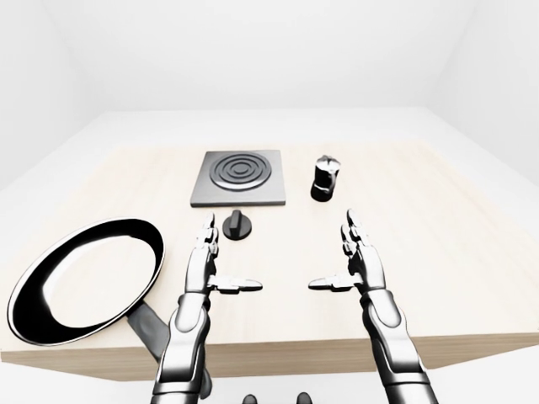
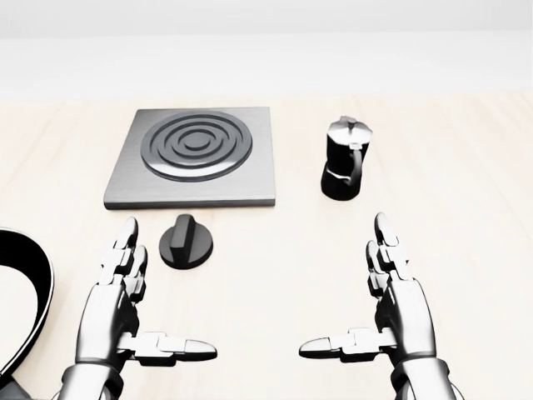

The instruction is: Turn on the stove.

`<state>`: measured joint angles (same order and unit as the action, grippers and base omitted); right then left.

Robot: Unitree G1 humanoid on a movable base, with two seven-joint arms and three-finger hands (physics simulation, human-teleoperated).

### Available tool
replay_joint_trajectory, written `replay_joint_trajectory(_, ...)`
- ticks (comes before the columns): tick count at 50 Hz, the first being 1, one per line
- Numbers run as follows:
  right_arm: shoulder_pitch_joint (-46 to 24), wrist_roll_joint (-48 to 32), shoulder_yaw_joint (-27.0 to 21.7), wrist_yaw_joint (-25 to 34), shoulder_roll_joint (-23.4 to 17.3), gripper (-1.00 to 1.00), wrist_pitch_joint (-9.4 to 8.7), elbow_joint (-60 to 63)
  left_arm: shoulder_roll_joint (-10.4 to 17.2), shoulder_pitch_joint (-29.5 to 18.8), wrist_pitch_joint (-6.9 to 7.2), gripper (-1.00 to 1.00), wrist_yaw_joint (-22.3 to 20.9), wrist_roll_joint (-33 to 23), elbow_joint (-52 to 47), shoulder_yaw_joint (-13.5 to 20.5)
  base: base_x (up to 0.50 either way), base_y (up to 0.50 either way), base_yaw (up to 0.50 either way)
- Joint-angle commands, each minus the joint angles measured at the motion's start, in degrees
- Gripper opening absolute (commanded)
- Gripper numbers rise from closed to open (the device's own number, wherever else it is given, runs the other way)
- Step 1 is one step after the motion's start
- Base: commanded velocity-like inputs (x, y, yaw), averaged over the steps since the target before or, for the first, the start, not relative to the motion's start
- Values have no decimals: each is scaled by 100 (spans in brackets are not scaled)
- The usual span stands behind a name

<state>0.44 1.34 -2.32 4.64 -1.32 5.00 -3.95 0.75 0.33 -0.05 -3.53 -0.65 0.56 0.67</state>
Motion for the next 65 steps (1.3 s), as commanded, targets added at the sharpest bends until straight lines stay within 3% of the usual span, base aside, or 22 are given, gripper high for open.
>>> replay_joint_trajectory(1,2,-6,0,-10,2,100,0,-2,1,-11,9,100,-20,6,20,0,43,0,0)
replay_joint_trajectory(16,29,-5,16,3,4,100,0,58,0,-25,15,100,-49,38,79,5,40,0,0)
replay_joint_trajectory(35,6,-18,14,23,2,100,0,-4,3,-70,81,100,-69,87,149,15,1,0,0)
replay_joint_trajectory(42,8,-15,13,23,3,100,0,-36,29,-180,187,100,-90,175,289,77,0,0,0)
replay_joint_trajectory(48,16,-19,27,21,8,100,0,-13,89,-321,375,100,-154,186,283,133,0,0,0)
replay_joint_trajectory(65,-35,7,19,40,2,100,0,-112,213,-750,186,100,-154,69,958,256,0,0,0)
